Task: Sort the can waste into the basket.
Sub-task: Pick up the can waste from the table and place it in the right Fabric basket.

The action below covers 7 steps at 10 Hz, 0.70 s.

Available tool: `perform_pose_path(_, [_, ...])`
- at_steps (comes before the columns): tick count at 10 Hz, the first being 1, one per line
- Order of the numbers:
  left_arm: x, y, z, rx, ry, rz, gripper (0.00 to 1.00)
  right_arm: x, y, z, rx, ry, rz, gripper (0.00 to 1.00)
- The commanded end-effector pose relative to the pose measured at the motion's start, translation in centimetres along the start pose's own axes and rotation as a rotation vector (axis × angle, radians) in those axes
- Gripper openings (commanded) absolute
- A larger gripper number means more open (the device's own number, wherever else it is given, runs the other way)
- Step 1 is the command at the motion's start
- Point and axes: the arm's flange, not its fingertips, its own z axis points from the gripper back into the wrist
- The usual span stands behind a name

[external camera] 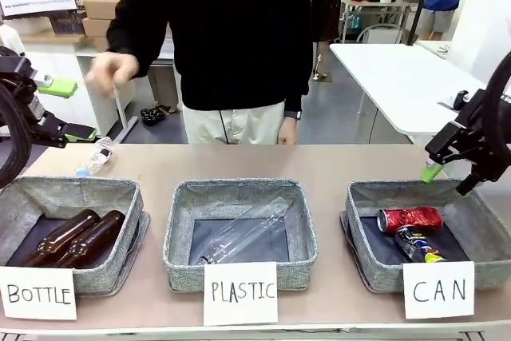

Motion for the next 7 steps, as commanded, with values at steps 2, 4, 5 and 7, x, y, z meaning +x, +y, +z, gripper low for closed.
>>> perform_pose_path(2, [0.0, -0.2, -0.1, -0.018, -0.008, -0.009, 1.00, -1.6, 1.4, 3.4, 0.773, -0.222, 0.074, 1.00])
perform_pose_path(4, [0.0, -0.2, -0.1, -0.018, -0.008, -0.009, 1.00, -3.3, 0.2, 5.9, 1.365, -0.211, 0.138, 1.00])
perform_pose_path(5, [0.0, -0.2, -0.1, -0.018, -0.008, -0.009, 1.00, -3.5, -0.9, 6.0, 1.472, -0.202, 0.177, 1.00])
perform_pose_path(7, [0.0, -0.2, -0.1, -0.018, -0.008, -0.009, 1.00, -3.7, 0.9, 7.0, 0.732, -0.137, 0.031, 1.00])
